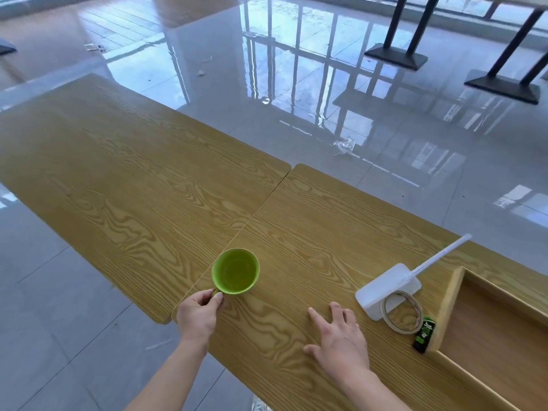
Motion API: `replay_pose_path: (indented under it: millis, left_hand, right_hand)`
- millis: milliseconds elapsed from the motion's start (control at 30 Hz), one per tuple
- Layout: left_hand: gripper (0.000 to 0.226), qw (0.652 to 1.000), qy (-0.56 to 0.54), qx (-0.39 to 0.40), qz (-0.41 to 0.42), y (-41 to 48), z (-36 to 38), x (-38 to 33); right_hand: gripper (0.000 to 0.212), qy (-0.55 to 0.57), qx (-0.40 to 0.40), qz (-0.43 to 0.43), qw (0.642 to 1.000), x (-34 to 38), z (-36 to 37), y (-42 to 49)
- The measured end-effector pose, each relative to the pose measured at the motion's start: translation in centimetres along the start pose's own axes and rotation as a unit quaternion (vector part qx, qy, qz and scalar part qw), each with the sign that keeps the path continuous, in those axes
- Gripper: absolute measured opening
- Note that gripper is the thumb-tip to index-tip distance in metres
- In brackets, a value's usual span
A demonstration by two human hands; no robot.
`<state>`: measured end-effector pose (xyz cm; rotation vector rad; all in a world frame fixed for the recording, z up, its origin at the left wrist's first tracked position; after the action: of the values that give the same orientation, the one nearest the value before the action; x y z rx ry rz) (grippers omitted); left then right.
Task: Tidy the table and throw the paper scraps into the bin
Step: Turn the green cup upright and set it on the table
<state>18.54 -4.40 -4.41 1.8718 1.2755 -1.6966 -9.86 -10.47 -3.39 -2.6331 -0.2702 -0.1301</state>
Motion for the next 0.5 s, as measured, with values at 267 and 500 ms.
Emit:
replay_pose_path:
  millis: [267,500]
  left_hand:
    - [0.015,0.999,-0.034,-0.018,-0.02,0.5,-0.6,1.1]
    - [0.031,1.0,0.006,0.005,0.004,0.5,-0.7,1.5]
  right_hand:
    - [0.08,0.001,-0.005,-0.003,1.0,0.0,0.0,0.0]
    - [0.078,-0.016,-0.013,-0.005,1.0,0.0,0.1,0.0]
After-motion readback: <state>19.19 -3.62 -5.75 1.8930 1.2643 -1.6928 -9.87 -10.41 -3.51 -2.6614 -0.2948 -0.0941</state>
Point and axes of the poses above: each hand's wrist, its own y-axis towards the middle knuckle, its own z-axis out of the palm, x = y × z, the point moved 2 cm from there along y, towards the middle knuckle, and after that the axes turned 6 degrees about z, right-handed, at the moved point
